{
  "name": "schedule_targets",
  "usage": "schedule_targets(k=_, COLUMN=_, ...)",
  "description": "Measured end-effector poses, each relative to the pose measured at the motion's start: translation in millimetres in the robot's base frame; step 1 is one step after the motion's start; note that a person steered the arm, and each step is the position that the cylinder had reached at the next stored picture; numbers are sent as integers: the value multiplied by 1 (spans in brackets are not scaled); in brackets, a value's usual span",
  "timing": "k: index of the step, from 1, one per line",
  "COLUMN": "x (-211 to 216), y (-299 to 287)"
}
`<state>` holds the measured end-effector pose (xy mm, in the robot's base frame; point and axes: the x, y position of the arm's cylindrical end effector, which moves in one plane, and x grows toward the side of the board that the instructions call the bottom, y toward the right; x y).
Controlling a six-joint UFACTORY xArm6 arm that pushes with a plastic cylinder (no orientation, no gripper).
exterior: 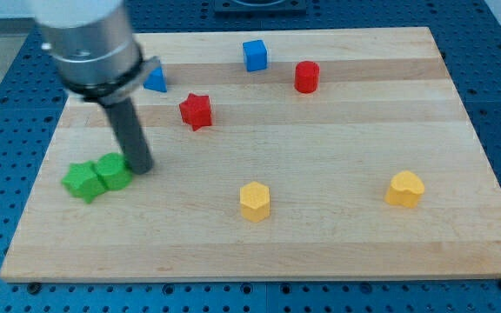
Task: Touch the top of the yellow hexagon
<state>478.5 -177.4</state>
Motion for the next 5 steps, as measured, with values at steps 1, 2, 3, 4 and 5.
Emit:
schedule_targets(k=1, x=24, y=-28)
schedule_targets(k=2, x=42, y=-6)
schedule_targets(k=3, x=17, y=103)
schedule_targets(k=4, x=-4, y=218)
schedule_targets(k=5, x=16, y=302)
